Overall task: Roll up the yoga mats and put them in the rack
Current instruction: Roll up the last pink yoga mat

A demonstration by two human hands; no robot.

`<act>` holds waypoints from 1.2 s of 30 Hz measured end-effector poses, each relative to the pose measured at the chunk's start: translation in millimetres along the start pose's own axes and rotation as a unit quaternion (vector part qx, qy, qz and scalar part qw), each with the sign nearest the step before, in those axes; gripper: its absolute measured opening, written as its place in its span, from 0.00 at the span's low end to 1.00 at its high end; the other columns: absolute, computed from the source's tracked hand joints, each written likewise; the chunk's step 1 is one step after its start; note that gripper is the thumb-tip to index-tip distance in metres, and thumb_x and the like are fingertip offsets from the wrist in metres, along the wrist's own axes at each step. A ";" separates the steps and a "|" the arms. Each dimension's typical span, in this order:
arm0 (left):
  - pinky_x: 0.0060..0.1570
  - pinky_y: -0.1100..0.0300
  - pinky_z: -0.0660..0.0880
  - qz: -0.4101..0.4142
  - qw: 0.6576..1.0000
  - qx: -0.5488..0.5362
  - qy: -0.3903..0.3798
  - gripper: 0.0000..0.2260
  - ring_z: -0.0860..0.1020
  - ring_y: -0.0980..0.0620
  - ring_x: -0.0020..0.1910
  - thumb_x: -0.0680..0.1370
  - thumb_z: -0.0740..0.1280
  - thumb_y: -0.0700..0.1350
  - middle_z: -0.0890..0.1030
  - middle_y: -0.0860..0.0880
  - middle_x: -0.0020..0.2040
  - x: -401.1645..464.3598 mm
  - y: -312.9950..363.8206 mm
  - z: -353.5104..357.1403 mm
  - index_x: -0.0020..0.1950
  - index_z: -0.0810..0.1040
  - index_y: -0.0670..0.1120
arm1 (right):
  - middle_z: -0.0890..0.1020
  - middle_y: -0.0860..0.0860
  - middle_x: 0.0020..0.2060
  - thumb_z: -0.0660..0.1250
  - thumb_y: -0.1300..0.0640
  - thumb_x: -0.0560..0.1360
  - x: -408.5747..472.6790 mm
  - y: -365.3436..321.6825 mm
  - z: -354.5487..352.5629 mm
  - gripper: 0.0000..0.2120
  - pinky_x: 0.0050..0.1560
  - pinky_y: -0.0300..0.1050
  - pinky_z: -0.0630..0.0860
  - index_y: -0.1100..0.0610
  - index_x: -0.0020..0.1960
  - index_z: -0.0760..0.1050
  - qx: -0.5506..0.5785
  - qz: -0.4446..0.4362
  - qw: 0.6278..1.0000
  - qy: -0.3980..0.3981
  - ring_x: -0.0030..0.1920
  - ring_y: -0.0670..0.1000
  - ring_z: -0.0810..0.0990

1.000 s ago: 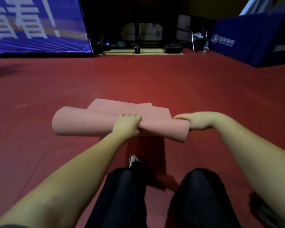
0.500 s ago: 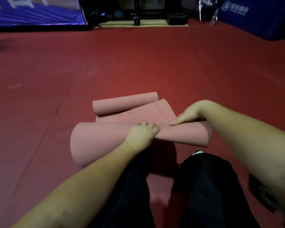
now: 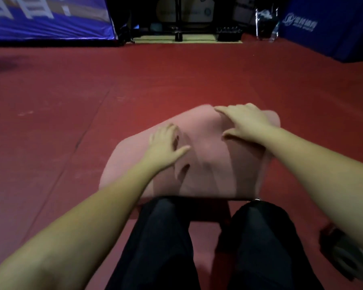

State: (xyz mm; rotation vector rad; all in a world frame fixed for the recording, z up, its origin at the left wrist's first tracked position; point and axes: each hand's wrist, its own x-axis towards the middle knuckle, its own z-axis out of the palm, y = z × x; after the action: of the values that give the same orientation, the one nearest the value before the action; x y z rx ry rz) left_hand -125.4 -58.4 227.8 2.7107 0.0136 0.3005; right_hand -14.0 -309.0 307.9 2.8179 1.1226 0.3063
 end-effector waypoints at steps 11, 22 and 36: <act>0.76 0.46 0.50 0.013 0.989 0.070 -0.128 0.57 0.54 0.49 0.79 0.59 0.64 0.78 0.57 0.47 0.81 21.3 -11.4 -72.7 0.81 0.53 0.51 | 0.83 0.53 0.49 0.74 0.49 0.68 -74.1 8.1 19.2 0.35 0.50 0.50 0.67 0.53 0.71 0.66 -0.046 -0.120 0.961 0.245 0.48 0.56 0.82; 0.43 0.53 0.71 -0.036 0.969 0.189 -0.158 0.29 0.78 0.44 0.51 0.65 0.70 0.73 0.81 0.48 0.54 -47.3 58.5 -66.7 0.49 0.70 0.51 | 0.76 0.47 0.66 0.65 0.27 0.68 -89.3 -19.4 -7.2 0.40 0.55 0.44 0.70 0.47 0.73 0.65 0.171 0.052 0.952 -0.249 0.61 0.51 0.76; 0.48 0.48 0.71 -0.030 0.959 0.263 0.104 0.26 0.77 0.40 0.50 0.67 0.75 0.62 0.77 0.44 0.50 -90.6 68.5 -76.2 0.53 0.73 0.44 | 0.76 0.53 0.49 0.67 0.31 0.68 -62.1 -52.8 -37.0 0.29 0.45 0.52 0.73 0.56 0.51 0.72 0.071 -0.030 0.997 0.004 0.52 0.58 0.76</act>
State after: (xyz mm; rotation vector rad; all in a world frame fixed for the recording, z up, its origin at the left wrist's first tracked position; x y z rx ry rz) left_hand -232.4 -95.6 304.4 3.1784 0.2734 0.6430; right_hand -101.5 -313.1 326.2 2.8989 1.2771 0.2431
